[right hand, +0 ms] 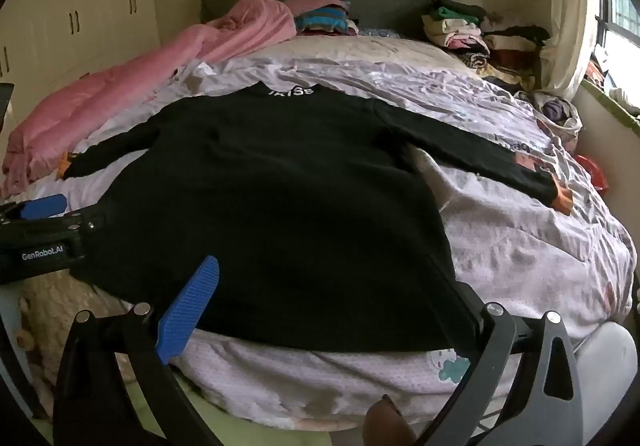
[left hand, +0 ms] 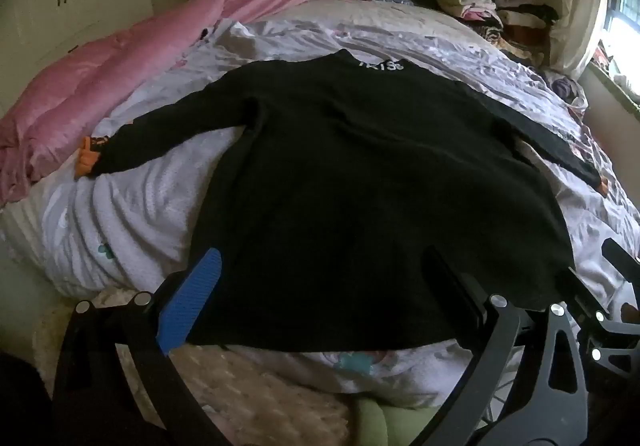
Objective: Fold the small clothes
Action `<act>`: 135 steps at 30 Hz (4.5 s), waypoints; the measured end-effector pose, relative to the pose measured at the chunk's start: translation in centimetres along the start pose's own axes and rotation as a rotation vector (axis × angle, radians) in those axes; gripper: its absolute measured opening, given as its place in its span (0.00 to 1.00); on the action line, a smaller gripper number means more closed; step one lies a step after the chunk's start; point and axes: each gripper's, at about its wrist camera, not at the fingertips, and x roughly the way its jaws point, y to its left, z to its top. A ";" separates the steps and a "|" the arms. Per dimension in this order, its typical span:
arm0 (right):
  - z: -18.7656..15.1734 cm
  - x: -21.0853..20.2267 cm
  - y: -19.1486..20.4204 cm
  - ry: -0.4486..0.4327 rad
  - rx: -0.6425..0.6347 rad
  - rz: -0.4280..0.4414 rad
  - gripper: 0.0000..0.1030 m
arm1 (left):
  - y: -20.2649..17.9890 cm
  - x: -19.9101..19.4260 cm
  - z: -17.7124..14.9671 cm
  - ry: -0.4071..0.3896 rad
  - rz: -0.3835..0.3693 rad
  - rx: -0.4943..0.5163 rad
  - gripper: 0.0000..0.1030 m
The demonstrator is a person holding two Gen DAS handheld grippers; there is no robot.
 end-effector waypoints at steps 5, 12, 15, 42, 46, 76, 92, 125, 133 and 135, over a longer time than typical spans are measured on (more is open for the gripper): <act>0.1 -0.1 0.2 -0.002 0.004 0.009 0.96 | -0.1 0.2 0.1 0.003 0.003 0.006 0.91; 0.1 -0.1 0.4 -0.004 0.002 0.006 0.96 | 0.0 0.1 0.0 -0.006 0.000 0.000 0.91; 0.1 -0.1 0.3 -0.004 0.002 0.008 0.96 | 0.2 -0.3 0.5 -0.008 0.001 0.003 0.91; 0.5 -0.7 0.1 -0.012 0.016 0.011 0.96 | 0.2 -0.4 0.4 -0.015 0.002 0.002 0.91; 0.4 -0.7 0.1 -0.012 0.016 0.011 0.96 | 0.2 -0.4 0.4 -0.016 0.004 0.002 0.91; 1.6 0.4 1.4 -0.012 0.021 0.029 0.96 | 0.5 0.6 2.3 -0.009 0.013 0.010 0.91; 4.9 2.8 -0.3 -0.037 0.050 -0.012 0.96 | 0.8 3.3 7.0 0.012 0.004 -0.016 0.91; 8.5 10.3 -20.5 -0.008 0.479 -0.340 0.96 | -1.6 13.1 17.0 0.080 -0.033 -0.077 0.91; 6.5 12.0 -26.0 0.054 0.620 -0.409 0.96 | -1.9 14.6 17.2 0.090 -0.055 -0.092 0.91; 6.1 12.5 -27.2 0.067 0.662 -0.408 0.96 | -1.9 15.2 17.1 0.098 -0.054 -0.095 0.91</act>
